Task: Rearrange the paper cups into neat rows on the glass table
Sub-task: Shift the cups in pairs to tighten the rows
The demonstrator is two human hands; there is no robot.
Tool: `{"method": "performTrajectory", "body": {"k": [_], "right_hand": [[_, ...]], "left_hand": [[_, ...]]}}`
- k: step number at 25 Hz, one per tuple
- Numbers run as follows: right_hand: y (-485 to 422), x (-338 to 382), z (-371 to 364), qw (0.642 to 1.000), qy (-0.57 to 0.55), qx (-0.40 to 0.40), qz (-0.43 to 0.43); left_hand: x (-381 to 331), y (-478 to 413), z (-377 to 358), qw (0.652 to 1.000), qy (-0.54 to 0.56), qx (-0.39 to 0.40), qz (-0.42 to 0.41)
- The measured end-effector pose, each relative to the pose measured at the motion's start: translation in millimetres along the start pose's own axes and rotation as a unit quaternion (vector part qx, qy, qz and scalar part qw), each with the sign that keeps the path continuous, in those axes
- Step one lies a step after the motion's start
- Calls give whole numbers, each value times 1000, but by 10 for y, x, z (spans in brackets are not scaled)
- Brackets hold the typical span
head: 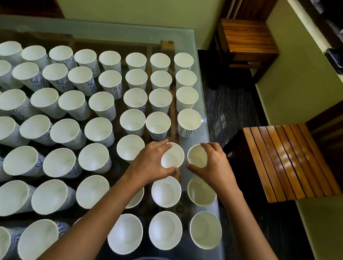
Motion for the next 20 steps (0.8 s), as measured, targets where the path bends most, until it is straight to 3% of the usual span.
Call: {"method": "performTrajectory", "body": {"k": [6,13,20], "right_hand": [[51,257,73,998,-8,-14,53],[183,1425,-232,974,-54,33,216],[64,1761,-672,988,-8,47,148]], "left_hand": [[90,156,316,998,5,-69,1],[816,655,874,984,-13,-157,76],[1346,865,975,988,0,-122,98]]}}
Point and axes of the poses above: each hand's wrist, its own y-axis away from the middle knuckle, its own z-axis out of the back of the hand, x = y × z, the point moved 10 cm from there along -y, towards the middle knuckle, and after that the axes turned 2 degrees about -z, right-handed, at the moved point
